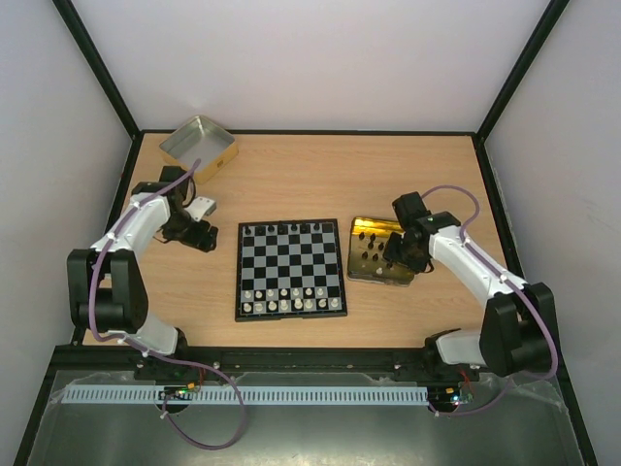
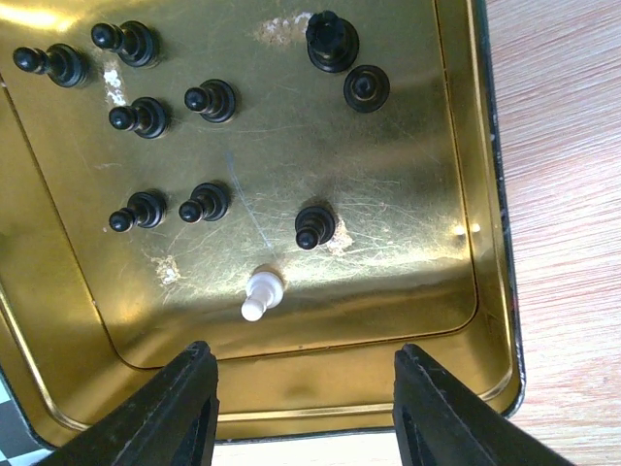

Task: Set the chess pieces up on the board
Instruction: Pick up the chess piece from the storage box.

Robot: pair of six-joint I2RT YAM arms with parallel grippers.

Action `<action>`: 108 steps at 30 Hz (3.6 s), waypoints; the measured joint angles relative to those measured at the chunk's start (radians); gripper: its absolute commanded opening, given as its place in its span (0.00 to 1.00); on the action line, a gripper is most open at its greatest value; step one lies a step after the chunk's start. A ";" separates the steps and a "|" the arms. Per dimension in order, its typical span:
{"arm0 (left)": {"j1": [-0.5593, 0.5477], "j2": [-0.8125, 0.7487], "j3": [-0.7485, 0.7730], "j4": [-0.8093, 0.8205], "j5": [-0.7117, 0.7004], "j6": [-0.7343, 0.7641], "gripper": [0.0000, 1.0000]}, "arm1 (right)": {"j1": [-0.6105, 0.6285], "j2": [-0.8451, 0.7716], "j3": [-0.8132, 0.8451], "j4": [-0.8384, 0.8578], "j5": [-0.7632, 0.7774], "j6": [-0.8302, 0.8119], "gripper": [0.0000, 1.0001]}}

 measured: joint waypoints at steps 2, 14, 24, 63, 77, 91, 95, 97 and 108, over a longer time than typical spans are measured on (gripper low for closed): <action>-0.006 0.001 0.000 0.004 0.005 -0.006 0.85 | 0.000 0.010 0.000 0.002 -0.003 0.000 0.47; -0.056 0.064 -0.016 0.035 0.029 -0.022 0.85 | 0.000 0.212 0.083 0.065 -0.024 -0.001 0.41; -0.060 0.067 -0.032 0.071 0.029 -0.037 0.85 | -0.024 0.313 0.137 0.105 -0.039 -0.040 0.32; -0.060 0.055 -0.087 0.100 0.043 -0.056 0.84 | 0.010 0.378 0.161 0.113 -0.098 -0.083 0.23; -0.060 0.045 -0.087 0.101 0.044 -0.056 0.84 | 0.010 0.425 0.158 0.111 -0.087 -0.093 0.11; -0.060 0.045 -0.087 0.101 0.045 -0.056 0.84 | 0.020 0.414 0.181 0.085 -0.021 -0.100 0.03; -0.060 0.044 -0.087 0.101 0.047 -0.056 0.84 | 0.044 0.386 0.186 0.059 0.010 -0.107 0.03; -0.060 0.040 -0.087 0.102 0.048 -0.056 0.84 | 0.051 0.380 0.195 0.047 0.019 -0.110 0.03; -0.047 0.005 -0.088 0.111 0.048 -0.056 0.84 | 0.174 0.347 0.305 -0.033 0.072 -0.106 0.04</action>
